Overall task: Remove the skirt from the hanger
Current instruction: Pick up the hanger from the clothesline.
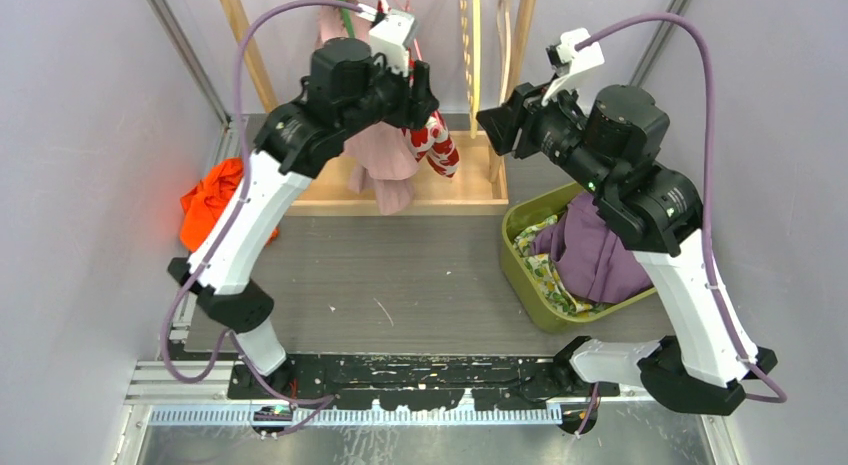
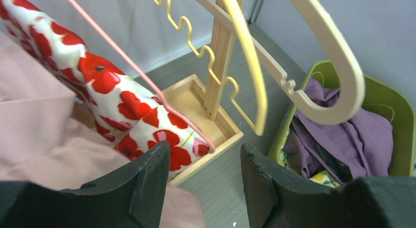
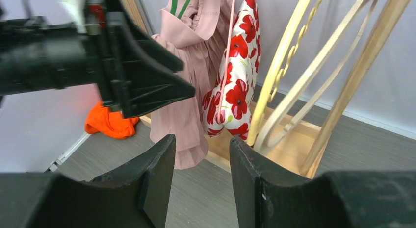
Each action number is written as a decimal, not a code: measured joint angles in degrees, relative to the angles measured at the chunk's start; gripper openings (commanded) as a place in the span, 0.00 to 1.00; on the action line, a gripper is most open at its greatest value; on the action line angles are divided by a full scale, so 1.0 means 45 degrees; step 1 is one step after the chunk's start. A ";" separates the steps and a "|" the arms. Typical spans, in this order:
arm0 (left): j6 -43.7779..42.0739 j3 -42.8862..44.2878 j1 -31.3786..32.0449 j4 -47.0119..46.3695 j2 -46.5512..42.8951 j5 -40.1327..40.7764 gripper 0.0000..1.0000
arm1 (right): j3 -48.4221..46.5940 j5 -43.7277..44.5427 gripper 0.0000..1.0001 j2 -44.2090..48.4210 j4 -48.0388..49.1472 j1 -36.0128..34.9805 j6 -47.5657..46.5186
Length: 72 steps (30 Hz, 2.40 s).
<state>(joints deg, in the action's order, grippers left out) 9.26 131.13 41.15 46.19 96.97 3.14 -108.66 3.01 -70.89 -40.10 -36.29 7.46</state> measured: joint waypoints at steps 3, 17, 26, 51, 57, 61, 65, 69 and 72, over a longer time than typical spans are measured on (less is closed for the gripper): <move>0.0228 0.0194 -0.0005 -0.0505 0.0816 -0.0029 0.51 | 0.0214 0.0112 0.50 0.0355 -0.0117 -0.0005 -0.0005; -0.0447 0.0753 -0.0005 -0.5663 0.2166 0.3895 0.45 | 0.0695 0.0398 0.50 0.0801 -0.0544 -0.0010 -0.0311; -0.1763 0.2997 -0.0005 -0.6873 0.5741 0.5557 0.46 | 0.0835 0.0962 0.51 0.1316 -0.0733 -0.0010 -0.0748; -0.3813 0.3308 -0.2152 -0.9068 0.6144 0.4444 0.51 | 0.1005 0.2006 0.52 0.1035 -0.1224 -0.0010 -0.1545; -0.2749 0.3711 -0.2992 -0.8437 0.6144 0.2807 0.32 | 0.1171 0.2186 0.52 0.1112 -0.1185 -0.0010 -0.1520; -0.2225 0.3711 -0.3113 -0.7912 0.6135 0.1734 0.00 | 0.1821 0.2273 0.52 0.1467 -0.1005 -0.0010 -0.1423; -0.1938 0.3458 -0.3055 -0.7397 0.5872 0.0937 0.00 | 0.2560 0.2327 0.52 0.1846 -0.0797 -0.0010 -0.1331; -0.1851 0.3337 -0.3002 -0.6921 0.5382 0.0427 0.00 | 0.3055 0.2336 0.53 0.2093 -0.0554 -0.0010 -0.1297; -0.1715 0.3327 -0.3002 -0.6470 0.4833 -0.0063 0.00 | 0.3497 0.2346 0.53 0.2317 -0.0272 -0.0010 -0.1297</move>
<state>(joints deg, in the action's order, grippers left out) 1.54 146.10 27.64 17.08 118.72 2.85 -92.92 13.56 -60.47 -41.32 -36.34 1.63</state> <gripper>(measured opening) 0.005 0.527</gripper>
